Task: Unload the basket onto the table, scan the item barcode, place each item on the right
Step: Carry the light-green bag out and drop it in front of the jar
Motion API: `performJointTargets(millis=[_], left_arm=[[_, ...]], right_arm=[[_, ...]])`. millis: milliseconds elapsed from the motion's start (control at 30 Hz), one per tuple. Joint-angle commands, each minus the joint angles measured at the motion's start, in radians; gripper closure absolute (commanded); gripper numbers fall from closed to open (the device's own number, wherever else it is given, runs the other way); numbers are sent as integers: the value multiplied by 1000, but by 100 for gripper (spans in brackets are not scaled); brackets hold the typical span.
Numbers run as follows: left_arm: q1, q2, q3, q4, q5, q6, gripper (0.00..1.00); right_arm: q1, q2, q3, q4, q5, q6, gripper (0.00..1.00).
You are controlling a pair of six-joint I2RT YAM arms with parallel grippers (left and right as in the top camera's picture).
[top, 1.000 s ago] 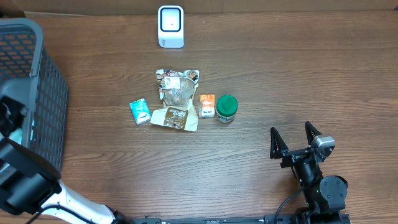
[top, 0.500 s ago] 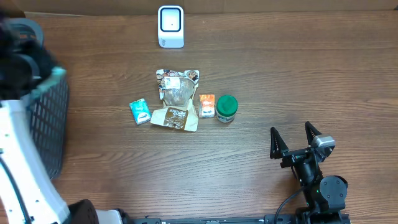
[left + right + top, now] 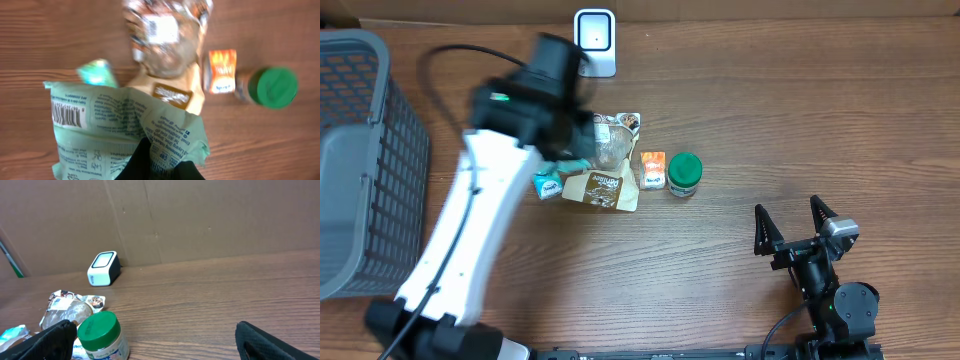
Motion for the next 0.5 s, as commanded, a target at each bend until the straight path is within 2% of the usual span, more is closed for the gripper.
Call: performJointTargets(millis=[0,233,467], left_arm=[[-95,32,-78,44,-64,-14,96],[-233,126,-144,89,-93,-20,96],[-285,231,-145,84,-70,-227,96]], right_arm=[[-6,-4,-11,4,-2,2,0],[-6,-4,-11,4,-2,2,0],[-6,-4,-11,4,-2,2,0]])
